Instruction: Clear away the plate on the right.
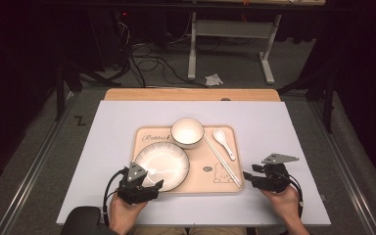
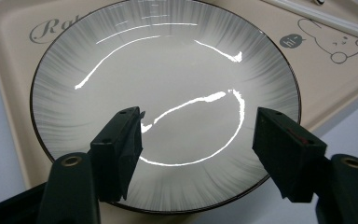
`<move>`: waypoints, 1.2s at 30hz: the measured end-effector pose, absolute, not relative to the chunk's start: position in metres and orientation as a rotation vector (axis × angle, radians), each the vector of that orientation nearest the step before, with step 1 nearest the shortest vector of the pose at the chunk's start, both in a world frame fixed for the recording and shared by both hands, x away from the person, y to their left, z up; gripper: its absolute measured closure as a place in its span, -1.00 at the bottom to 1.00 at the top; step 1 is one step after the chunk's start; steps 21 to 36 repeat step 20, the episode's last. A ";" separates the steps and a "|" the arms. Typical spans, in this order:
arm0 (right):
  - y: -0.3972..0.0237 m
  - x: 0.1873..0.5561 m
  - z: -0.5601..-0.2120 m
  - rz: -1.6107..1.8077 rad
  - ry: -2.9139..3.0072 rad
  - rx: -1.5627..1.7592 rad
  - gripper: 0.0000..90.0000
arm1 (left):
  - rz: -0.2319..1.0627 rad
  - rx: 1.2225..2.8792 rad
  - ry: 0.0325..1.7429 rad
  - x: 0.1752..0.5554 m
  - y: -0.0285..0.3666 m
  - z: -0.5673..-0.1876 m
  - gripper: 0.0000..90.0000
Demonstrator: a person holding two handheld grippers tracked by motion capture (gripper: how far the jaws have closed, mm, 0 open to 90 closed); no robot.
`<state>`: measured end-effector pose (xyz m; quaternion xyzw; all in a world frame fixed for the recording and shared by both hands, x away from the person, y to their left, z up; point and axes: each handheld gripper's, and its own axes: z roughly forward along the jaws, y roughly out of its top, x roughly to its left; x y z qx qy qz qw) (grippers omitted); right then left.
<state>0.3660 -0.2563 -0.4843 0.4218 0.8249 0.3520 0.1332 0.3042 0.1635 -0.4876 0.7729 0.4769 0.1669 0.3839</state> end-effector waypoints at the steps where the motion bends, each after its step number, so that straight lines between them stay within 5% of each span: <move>1: -0.256 0.366 -0.485 1.014 2.401 1.219 0.11 | 0.428 1.971 1.215 0.304 0.163 -0.488 -0.26; 36: -0.263 0.371 -0.488 1.045 2.379 1.272 0.00 | 0.432 1.921 1.245 0.307 0.170 -0.489 -0.27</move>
